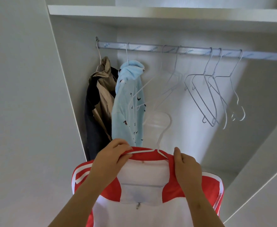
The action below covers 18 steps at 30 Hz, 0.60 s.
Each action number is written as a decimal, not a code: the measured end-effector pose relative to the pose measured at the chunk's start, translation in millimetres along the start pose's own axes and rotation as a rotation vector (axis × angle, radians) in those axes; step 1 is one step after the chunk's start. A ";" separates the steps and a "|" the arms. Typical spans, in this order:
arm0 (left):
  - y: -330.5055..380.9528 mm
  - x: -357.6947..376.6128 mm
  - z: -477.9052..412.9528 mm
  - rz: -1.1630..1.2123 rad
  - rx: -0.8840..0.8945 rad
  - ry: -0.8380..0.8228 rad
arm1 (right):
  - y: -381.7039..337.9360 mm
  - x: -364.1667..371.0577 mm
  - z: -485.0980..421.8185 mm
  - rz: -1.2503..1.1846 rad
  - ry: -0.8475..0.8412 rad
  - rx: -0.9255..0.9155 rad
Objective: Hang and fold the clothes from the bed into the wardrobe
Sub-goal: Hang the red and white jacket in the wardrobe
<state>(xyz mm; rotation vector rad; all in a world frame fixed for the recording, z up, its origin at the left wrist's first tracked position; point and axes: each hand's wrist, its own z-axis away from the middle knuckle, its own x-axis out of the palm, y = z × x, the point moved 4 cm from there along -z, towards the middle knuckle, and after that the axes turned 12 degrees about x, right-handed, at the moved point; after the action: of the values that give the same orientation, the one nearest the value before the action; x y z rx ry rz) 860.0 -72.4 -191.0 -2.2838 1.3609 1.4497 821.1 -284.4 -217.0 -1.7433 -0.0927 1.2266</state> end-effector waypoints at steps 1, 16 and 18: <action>2.7 -0.6 -2.8 0.026 0.011 0.010 | -1.2 0.6 0.5 0.025 0.004 -0.007; 2.4 -4.0 -9.7 0.043 -0.004 0.017 | 2.4 -11.5 -3.8 0.122 0.072 -0.089; 4.6 3.3 -11.4 0.048 0.024 -0.018 | -7.0 -6.7 0.6 0.027 -0.045 -0.183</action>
<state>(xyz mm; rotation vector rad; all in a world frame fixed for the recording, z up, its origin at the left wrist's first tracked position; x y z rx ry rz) 864.7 -83.0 -185.8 -2.2325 1.4298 1.4564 820.4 -283.9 -207.3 -1.8792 -0.2142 1.3121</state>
